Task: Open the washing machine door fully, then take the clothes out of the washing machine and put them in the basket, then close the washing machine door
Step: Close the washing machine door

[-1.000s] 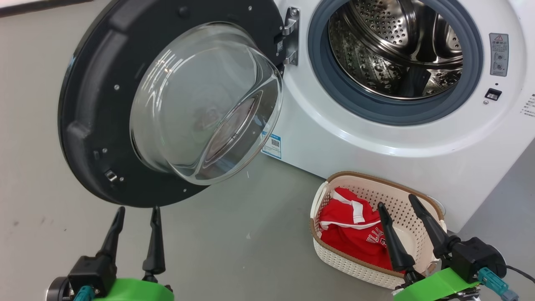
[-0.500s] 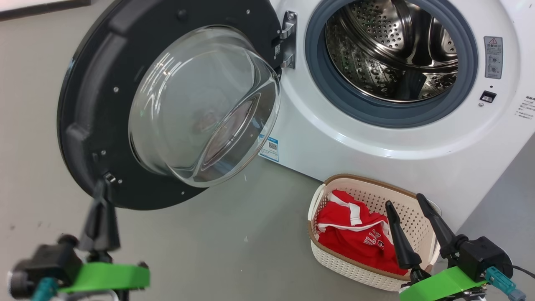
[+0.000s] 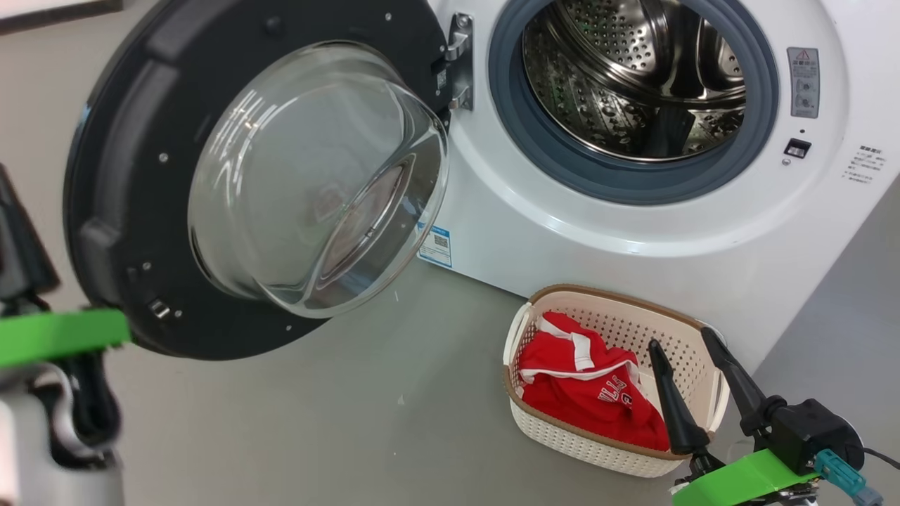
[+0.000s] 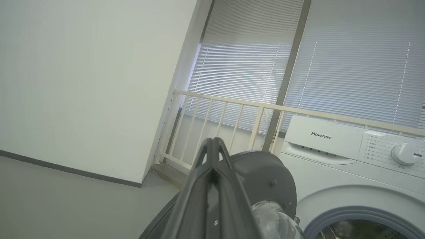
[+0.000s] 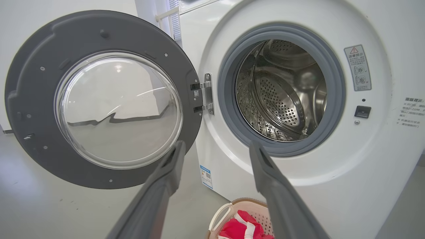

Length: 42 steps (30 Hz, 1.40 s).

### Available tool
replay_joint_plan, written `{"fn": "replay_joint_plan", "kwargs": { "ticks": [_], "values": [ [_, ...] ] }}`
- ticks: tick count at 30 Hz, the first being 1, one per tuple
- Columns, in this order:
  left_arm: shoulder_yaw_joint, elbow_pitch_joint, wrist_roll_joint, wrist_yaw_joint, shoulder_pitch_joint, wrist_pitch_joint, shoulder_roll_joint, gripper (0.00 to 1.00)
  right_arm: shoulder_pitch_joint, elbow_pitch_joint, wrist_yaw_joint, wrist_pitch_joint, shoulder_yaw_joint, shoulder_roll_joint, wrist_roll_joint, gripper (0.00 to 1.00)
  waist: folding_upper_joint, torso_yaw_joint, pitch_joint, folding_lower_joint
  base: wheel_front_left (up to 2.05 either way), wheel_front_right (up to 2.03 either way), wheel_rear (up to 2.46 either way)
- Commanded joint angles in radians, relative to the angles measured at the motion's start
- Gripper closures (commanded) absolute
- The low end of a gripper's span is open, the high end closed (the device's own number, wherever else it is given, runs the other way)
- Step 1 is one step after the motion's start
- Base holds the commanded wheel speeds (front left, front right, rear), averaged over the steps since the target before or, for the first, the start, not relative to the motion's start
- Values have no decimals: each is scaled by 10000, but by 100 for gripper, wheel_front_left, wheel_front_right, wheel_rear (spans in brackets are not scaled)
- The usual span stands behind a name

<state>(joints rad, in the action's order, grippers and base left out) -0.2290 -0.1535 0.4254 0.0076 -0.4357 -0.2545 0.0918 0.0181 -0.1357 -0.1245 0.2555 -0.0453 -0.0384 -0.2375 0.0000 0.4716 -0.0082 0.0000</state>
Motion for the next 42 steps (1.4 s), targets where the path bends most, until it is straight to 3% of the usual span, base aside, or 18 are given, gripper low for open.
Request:
{"fn": "replay_joint_plan", "kwargs": {
  "ticks": [1,10,16,24,30,42],
  "values": [
    [-414,28,207,-83,-613,77,448,100,-170,203,-62,58,-210,-118,61,0,0,-66,54,0,0,0,0],
    [-1261,-2398,2261,-469,-3003,1231,882,100,-172,227,-62,-64,-178,-118,179,0,0,-246,-23,0,0,0,0],
    [-1987,-4662,3325,-69,-4289,2125,1303,100,-60,266,-62,-91,-190,-118,174,0,0,-293,-74,0,0,0,0],
    [-1913,-7459,3534,555,-5337,3722,2039,100,47,354,-62,-221,-197,-118,239,0,0,-363,-181,0,0,0,0],
    [-1829,-8587,3778,160,-5666,4737,2429,100,113,378,-62,-234,-260,-118,156,0,0,-552,-203,0,0,0,0],
    [-1397,-9480,3740,-630,-5865,5365,2579,100,164,423,-62,-278,-251,-118,156,0,0,-763,-253,0,0,0,0]
  ]
}}
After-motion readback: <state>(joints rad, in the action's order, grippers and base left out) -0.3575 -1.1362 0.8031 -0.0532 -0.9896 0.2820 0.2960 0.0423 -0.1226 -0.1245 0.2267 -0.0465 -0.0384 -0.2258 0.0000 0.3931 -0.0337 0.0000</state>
